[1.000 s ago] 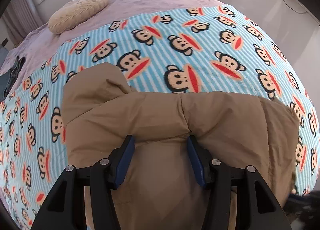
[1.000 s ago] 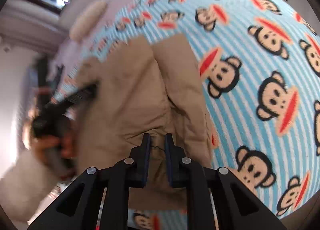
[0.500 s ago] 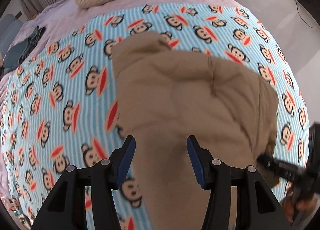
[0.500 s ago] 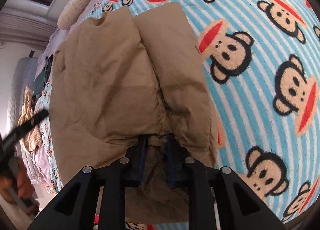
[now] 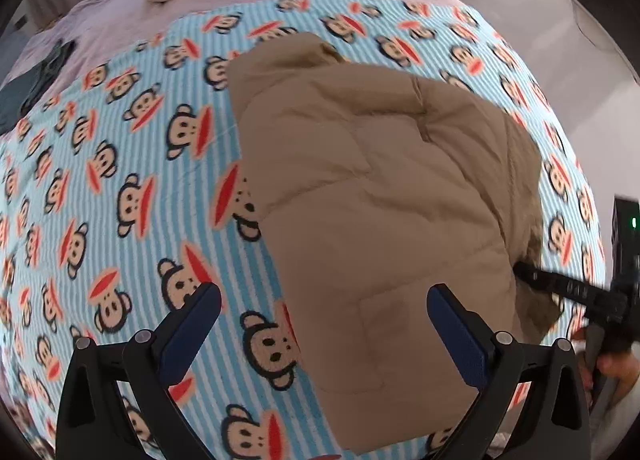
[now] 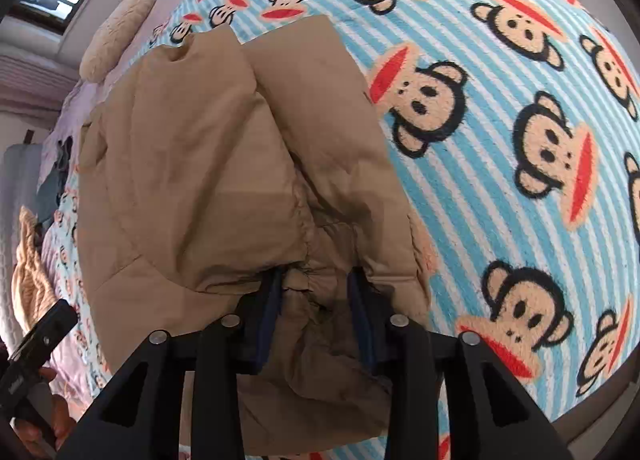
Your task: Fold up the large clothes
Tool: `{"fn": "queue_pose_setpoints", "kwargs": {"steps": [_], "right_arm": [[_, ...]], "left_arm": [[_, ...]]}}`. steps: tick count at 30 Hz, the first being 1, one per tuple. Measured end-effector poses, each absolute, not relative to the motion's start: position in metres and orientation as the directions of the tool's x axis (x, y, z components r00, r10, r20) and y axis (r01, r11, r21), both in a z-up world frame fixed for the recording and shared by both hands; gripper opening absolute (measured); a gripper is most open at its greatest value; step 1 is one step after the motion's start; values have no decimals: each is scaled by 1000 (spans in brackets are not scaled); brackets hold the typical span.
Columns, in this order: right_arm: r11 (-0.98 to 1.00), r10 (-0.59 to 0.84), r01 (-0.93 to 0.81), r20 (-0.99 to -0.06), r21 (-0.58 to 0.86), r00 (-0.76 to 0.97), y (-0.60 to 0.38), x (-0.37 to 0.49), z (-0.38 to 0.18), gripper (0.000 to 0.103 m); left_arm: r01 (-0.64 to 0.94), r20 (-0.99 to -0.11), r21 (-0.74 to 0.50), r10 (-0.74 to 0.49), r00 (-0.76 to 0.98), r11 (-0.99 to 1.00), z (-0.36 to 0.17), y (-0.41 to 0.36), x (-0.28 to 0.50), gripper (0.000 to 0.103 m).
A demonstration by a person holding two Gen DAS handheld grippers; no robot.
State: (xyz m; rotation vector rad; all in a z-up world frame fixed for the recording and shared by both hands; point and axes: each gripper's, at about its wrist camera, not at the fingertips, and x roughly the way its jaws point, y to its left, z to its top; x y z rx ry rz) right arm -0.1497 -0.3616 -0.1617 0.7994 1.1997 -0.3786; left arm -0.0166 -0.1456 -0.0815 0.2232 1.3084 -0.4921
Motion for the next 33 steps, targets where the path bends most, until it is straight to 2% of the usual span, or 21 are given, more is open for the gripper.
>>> {"fn": "queue_pose_setpoints", "kwargs": {"steps": [7, 9, 13, 16, 26, 33], "right_arm": [[653, 65, 708, -951, 271, 304, -357, -148, -159, 56], [645, 45, 723, -957, 247, 288, -356, -147, -157, 65], [623, 43, 739, -955, 254, 292, -359, -146, -151, 68], [623, 43, 730, -944, 282, 328, -362, -148, -142, 82], [651, 179, 621, -883, 437, 434, -391, -147, -128, 86], [716, 181, 558, -883, 421, 434, -414, -145, -126, 86]], "left_arm": [[472, -959, -145, -241, 150, 870, -87, -128, -10, 103], [472, -957, -152, -250, 150, 868, -87, -125, -7, 103], [479, -952, -162, -263, 153, 863, -87, -119, -3, 103], [485, -955, -158, -259, 147, 860, -91, -120, -1, 103], [429, -956, -174, -256, 141, 887, -93, -124, 6, 103], [357, -961, -173, -237, 143, 918, -98, -127, 10, 103]]}}
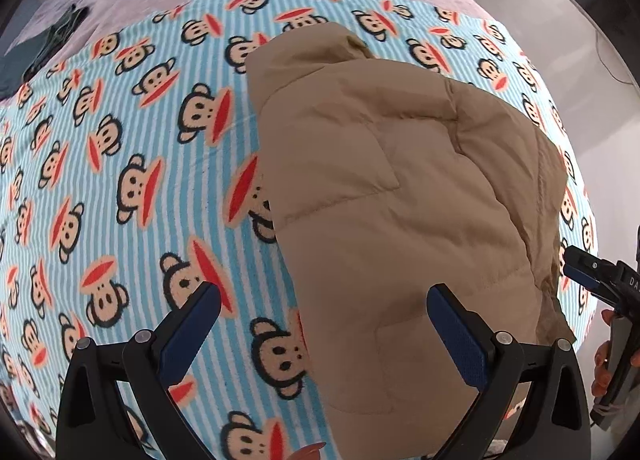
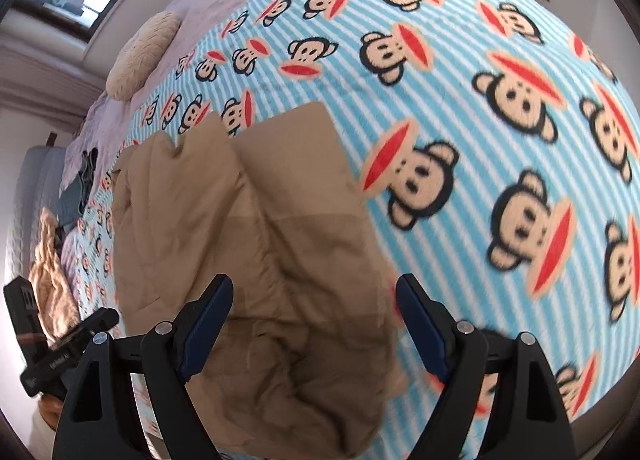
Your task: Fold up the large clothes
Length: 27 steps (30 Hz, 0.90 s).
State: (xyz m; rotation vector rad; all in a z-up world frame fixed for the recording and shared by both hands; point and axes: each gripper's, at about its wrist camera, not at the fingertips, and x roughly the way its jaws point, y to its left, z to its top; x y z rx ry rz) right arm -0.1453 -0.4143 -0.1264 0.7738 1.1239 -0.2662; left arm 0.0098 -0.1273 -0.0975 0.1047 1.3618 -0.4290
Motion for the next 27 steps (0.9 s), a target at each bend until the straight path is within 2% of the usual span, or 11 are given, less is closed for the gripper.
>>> {"fn": "queue_pose_setpoints", "kwargs": {"steps": [4, 10, 17, 19, 20, 27], "right_arm": [[712, 256, 529, -872, 462, 417, -426, -143, -135, 86], [697, 404, 440, -818, 565, 410, -436, -130, -145, 86], [735, 454, 385, -827, 558, 332, -437, -105, -162, 86], [737, 472, 371, -824, 564, 314, -436, -98, -170, 93], [737, 484, 363, -821, 569, 304, -437, -90, -175, 103], [675, 577, 353, -761, 648, 295, -441, -69, -203, 103]], "left_arm": [[340, -959, -195, -251, 132, 920, -102, -129, 10, 103], [274, -918, -373, -396, 31, 886, -118, -121, 21, 103], [195, -843, -536, -533, -73, 821, -145, -115, 31, 103], [176, -811, -584, -577, -95, 793, -155, -115, 33, 103], [170, -802, -597, -589, -100, 784, -158, -115, 34, 103], [165, -758, -651, -643, -106, 740, -176, -116, 43, 103]]}}
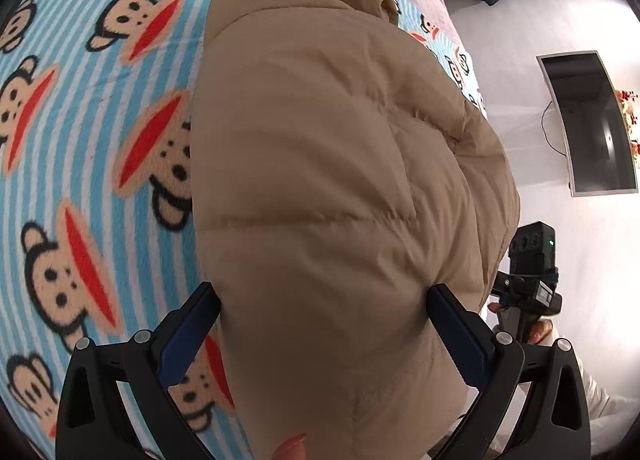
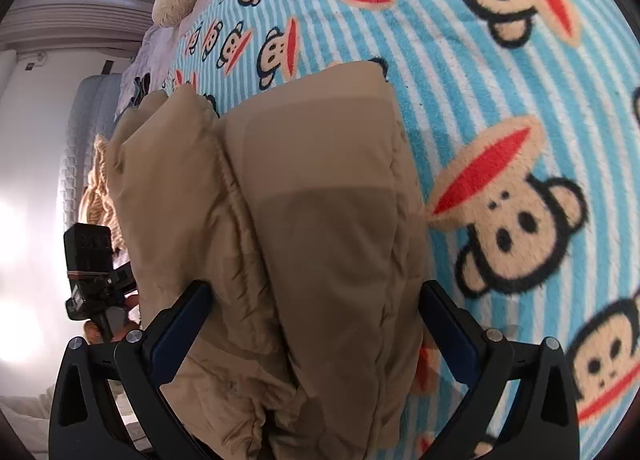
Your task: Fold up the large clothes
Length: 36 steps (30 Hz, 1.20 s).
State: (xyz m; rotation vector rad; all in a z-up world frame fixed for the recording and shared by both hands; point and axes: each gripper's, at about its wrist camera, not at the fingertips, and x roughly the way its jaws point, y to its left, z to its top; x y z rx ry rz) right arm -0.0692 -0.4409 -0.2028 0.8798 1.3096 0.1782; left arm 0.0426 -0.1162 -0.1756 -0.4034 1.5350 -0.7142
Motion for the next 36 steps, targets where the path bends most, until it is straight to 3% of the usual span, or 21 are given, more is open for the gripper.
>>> {"fn": "queue_pose_setpoints", "kwargs": {"steps": [11, 15, 16, 20, 23, 30, 36], "right_arm": [[532, 707, 366, -639, 763, 303, -429, -39, -241, 103], [509, 699, 418, -645, 752, 309, -428, -40, -242, 102], [503, 702, 427, -643, 751, 306, -429, -41, -242, 99], [456, 721, 419, -602, 785, 342, -432, -49, -232, 59], [439, 720, 400, -581, 805, 379, -430, -56, -218, 43], [432, 725, 342, -547, 835, 420, -406, -45, -178, 41], [449, 718, 280, -529, 849, 453, -349, -1, -147, 41]], "left_arm": [[112, -692, -721, -703, -165, 683, -212, -137, 48, 103], [121, -732, -681, -666, -145, 722, -207, -151, 40, 103], [128, -742, -670, -656, -138, 731, -206, -153, 39, 102], [204, -800, -597, -595, -78, 776, -182, -166, 29, 86], [247, -819, -563, -573, -41, 788, -162, -174, 22, 78], [330, -819, -528, -572, 48, 783, -114, -170, 20, 76], [338, -799, -529, -591, 111, 778, -89, -111, 45, 76]]}}
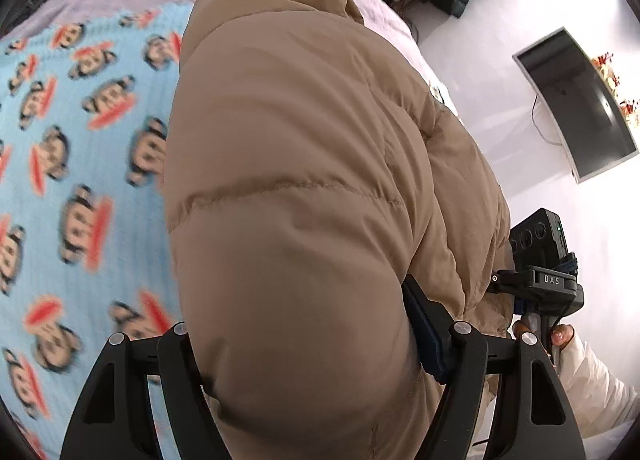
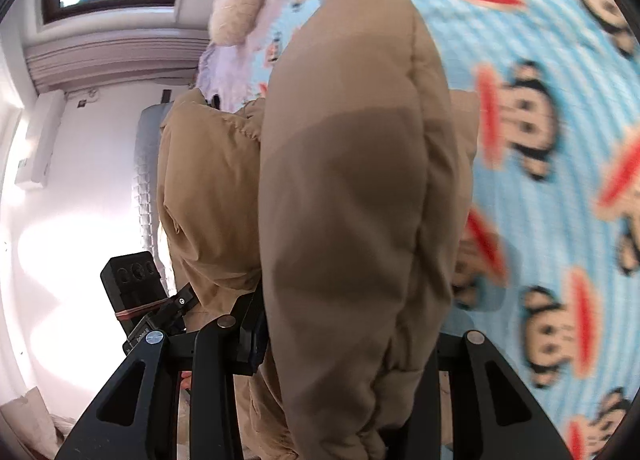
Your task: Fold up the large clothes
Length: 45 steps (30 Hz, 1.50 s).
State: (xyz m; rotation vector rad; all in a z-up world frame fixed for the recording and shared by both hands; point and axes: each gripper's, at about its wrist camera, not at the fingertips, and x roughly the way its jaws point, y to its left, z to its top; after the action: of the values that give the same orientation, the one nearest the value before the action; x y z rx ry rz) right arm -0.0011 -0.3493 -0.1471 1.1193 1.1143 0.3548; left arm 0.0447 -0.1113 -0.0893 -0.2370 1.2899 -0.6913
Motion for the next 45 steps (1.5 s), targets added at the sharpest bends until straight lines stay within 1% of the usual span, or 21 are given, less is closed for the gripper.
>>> {"fn": "queue_pose_setpoints", "kwargs": {"steps": [7, 12, 14, 15, 16, 17, 19, 20, 23, 24, 25, 26, 27, 28, 31, 34, 37, 39, 40, 42, 45], "right_arm": [[439, 731, 249, -504, 863, 459, -247, 72, -155, 41], [453, 750, 232, -509, 861, 423, -181, 140, -179, 41], [473, 740, 264, -542, 840, 399, -158, 165, -201, 43], [482, 730, 301, -567, 823, 381, -149, 174, -214, 44], [485, 723, 322, -580, 813, 374, -147, 176, -222, 47], [485, 712, 349, -594, 802, 373, -141, 181, -229, 55], [496, 692, 372, -616, 785, 377, -136, 182, -224, 58], [518, 678, 374, -636, 769, 369, -133, 179, -218, 59], [622, 580, 379, -729, 685, 364, -140, 163, -188, 60], [656, 535, 379, -756, 652, 377, -144, 157, -175, 59], [688, 489, 375, -779, 621, 393, -147, 152, -162, 55], [719, 446, 358, -790, 596, 420, -147, 145, -145, 35], [731, 436, 343, -791, 589, 429, -151, 148, -132, 27], [737, 439, 325, -785, 593, 437, -146, 147, -122, 22], [772, 452, 231, -768, 592, 454, -120, 146, -103, 19], [808, 442, 182, -780, 561, 444, -89, 142, -106, 19], [873, 318, 207, -837, 442, 445, -87, 119, -108, 19], [902, 235, 213, -842, 375, 486, -92, 103, -96, 19], [902, 226, 214, -834, 374, 504, -95, 97, -90, 19], [897, 240, 201, -815, 395, 527, -97, 89, -78, 19], [898, 297, 151, -822, 413, 486, -80, 91, -84, 19]], "left_arm": [[320, -803, -503, -571, 169, 803, -86, 12, 106, 76], [267, -818, -481, -537, 207, 835, -112, 99, 155, 76], [244, -833, -458, -509, 216, 855, -136, 127, 174, 77], [220, -849, -441, -484, 213, 870, -153, 138, 183, 79], [203, -861, -426, -465, 209, 881, -165, 144, 188, 82], [168, -871, -418, -446, 205, 893, -183, 154, 193, 86], [97, -858, -468, -478, 188, 878, -201, 172, 199, 88], [85, -856, -474, -481, 188, 877, -200, 176, 199, 87], [106, -883, -373, -388, 266, 922, -173, 182, 190, 87], [129, -878, -336, -359, 315, 933, -158, 184, 187, 87], [139, -872, -321, -349, 344, 937, -149, 185, 186, 87], [148, -856, -305, -339, 389, 941, -135, 187, 187, 87], [152, -845, -305, -341, 413, 940, -126, 187, 190, 87], [156, -832, -308, -345, 434, 938, -119, 186, 197, 87], [188, -825, -283, -339, 452, 940, -115, 168, 227, 87], [205, -859, -245, -310, 407, 948, -141, 130, 249, 87], [225, -882, -145, -229, 412, 963, -153, 99, 247, 87], [241, -886, -99, -196, 420, 965, -160, 85, 246, 87], [244, -888, -75, -176, 426, 967, -162, 79, 247, 87], [240, -891, -61, -161, 425, 969, -166, 75, 247, 87], [234, -894, -38, -138, 427, 971, -169, 71, 247, 87]]}}
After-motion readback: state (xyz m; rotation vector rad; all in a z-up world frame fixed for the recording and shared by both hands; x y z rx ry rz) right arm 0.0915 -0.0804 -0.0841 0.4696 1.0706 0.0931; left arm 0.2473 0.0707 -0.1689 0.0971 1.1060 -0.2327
